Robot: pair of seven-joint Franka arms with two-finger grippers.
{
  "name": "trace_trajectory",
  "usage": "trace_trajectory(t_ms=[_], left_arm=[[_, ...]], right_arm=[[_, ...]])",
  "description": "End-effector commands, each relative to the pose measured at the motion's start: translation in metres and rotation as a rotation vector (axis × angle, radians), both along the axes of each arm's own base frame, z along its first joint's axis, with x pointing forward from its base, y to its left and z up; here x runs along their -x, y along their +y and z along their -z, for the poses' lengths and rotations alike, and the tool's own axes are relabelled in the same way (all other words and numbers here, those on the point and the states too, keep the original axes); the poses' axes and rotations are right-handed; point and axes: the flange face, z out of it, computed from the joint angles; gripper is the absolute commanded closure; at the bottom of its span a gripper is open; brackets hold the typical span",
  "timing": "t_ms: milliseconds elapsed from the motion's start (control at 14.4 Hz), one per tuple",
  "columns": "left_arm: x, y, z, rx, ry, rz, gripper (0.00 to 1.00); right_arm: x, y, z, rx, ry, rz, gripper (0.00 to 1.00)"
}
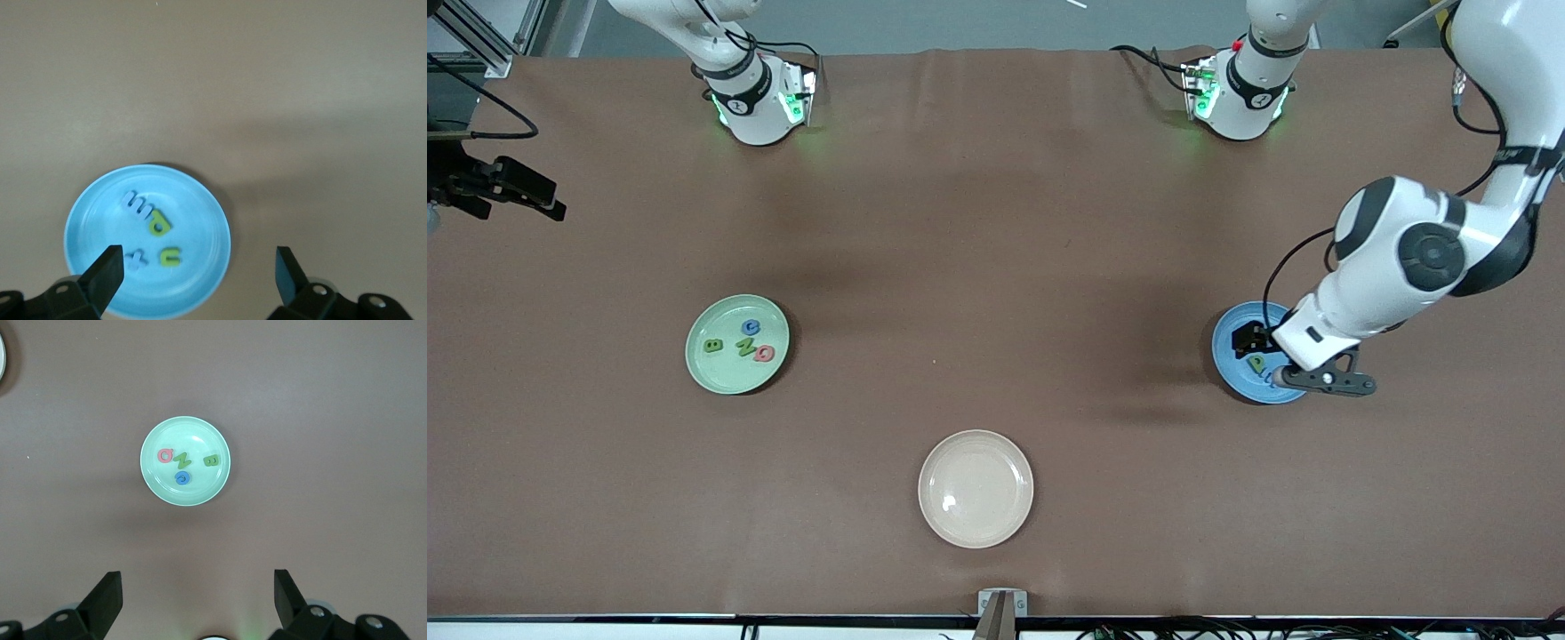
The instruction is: Sort upper and lower case letters into plates
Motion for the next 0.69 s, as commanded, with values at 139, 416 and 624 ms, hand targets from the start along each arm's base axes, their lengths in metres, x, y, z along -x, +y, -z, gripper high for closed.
trace_trajectory(t_ms=[139, 416, 624], left_arm=[[0.008, 0.029, -0.098, 0.015, 0.054, 0.020, 0.00], [0.027, 0.068, -0.177, -0.012, 0.052, 0.004, 0.00], [0.047, 0.091, -0.230, -0.054, 0.045, 0.009, 0.00]], right_arm=[[0.006, 0.002, -0.005, 0.006, -0.037, -0.019, 0.00], [0.005, 0.002, -0.005, 0.005, -0.039, -0.038, 0.00], [0.006, 0.002, -0.004, 0.005, -0.033, -0.039, 0.00]])
